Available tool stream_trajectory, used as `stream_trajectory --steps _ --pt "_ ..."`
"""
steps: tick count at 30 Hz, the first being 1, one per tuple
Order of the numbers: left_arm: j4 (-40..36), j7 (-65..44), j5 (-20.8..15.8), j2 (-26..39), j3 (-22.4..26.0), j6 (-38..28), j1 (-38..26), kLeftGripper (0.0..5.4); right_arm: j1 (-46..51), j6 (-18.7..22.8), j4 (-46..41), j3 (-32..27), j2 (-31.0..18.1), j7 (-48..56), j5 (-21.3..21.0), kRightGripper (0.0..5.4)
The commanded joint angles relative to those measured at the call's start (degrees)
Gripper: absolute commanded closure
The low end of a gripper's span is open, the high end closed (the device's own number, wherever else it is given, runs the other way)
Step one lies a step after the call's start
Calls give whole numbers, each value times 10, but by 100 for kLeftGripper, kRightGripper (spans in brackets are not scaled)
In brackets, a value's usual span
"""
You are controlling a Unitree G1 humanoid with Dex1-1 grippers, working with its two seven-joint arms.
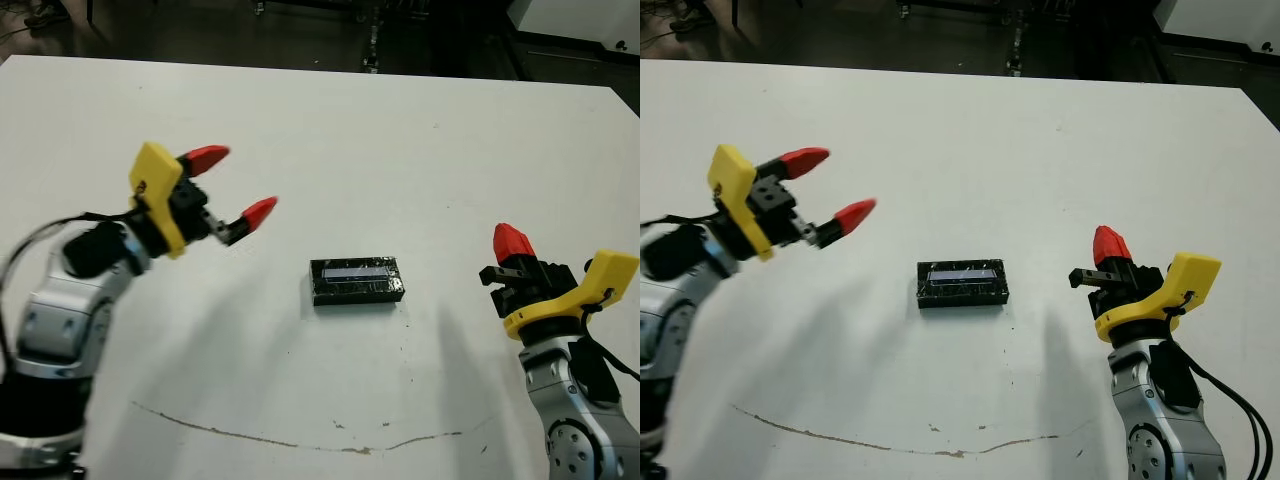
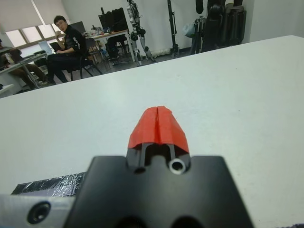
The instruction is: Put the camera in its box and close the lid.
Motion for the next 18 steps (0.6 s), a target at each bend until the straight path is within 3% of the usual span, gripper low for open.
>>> stream_trajectory --steps 1,7,18 --pt "-28 19 -28 -26 -27 39 -1 147 4 6 1 -2 -7 -2 -1 540" --pt "-47 69 -45 -78 -79 102 -16 232 4 3 6 -2 -7 0 -1 540" --pt "1 101 -19 -131 -155 118 -17 377 4 7 6 -3 -6 2 7 540"
